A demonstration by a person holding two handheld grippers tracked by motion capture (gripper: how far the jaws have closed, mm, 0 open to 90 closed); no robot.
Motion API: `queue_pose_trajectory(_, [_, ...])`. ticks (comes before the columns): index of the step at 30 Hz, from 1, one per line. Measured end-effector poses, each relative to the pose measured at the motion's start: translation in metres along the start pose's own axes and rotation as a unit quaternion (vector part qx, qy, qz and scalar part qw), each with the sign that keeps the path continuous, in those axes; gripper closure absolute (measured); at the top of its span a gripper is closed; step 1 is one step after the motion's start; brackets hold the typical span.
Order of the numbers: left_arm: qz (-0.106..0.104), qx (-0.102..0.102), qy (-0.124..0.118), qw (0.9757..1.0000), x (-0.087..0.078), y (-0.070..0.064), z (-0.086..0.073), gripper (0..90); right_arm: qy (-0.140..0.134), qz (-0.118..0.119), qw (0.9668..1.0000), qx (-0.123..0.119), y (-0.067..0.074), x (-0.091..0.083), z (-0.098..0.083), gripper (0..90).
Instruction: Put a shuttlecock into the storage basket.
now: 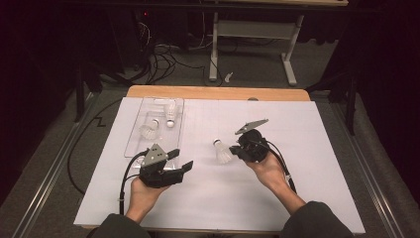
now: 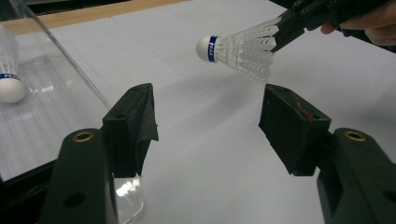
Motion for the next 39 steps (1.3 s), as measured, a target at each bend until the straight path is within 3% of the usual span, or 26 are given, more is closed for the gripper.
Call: queue_pose_trajectory(39, [-0.021,0.019,0.039,0.9988,0.036,-0.015,0.017,39.2,0.001,0.004,1.0,-0.004,0.004,0.002,0.004,90.0])
Point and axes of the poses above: each handheld gripper's, and its own axes: x roughly forward along the jaws, z roughly out of its top, y roughly to its left, the point moved 6 cm from there along x, roughly forward along the jaws, and after that the axes turned 3 degrees about y, right-handed, at the moved point
